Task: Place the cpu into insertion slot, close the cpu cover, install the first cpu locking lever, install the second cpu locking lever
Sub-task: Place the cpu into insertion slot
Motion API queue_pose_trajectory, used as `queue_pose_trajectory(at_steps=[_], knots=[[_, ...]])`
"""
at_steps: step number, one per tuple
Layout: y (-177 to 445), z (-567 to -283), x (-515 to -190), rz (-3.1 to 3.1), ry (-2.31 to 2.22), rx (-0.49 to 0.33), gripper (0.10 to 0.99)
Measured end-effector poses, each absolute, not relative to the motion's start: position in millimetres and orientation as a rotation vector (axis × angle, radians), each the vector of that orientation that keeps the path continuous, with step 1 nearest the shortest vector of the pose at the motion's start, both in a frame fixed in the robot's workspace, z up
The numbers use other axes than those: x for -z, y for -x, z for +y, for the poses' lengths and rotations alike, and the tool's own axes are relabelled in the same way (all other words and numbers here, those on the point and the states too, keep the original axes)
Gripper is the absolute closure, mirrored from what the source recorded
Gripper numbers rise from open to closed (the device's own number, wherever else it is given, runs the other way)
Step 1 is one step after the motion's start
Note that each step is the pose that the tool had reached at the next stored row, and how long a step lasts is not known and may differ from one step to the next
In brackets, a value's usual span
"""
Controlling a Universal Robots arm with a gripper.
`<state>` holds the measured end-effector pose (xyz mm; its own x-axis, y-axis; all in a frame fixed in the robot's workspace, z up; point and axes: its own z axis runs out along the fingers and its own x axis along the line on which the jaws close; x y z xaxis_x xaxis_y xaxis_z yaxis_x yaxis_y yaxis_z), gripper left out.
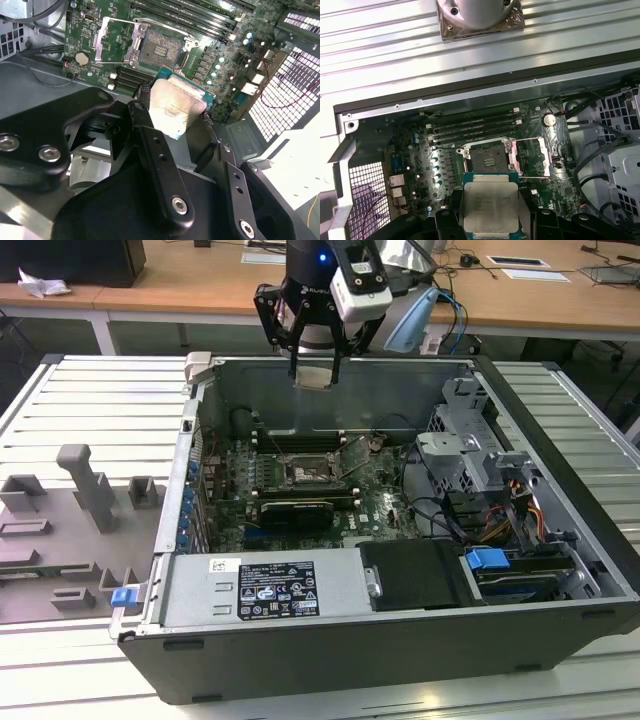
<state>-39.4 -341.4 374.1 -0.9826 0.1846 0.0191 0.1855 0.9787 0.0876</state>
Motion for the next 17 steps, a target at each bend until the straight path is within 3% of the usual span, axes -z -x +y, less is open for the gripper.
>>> queue_pose_trajectory(at_steps=[17], knots=[[39.3, -341.4, -373.0, -3.109, 0.363, 0.14, 0.557]])
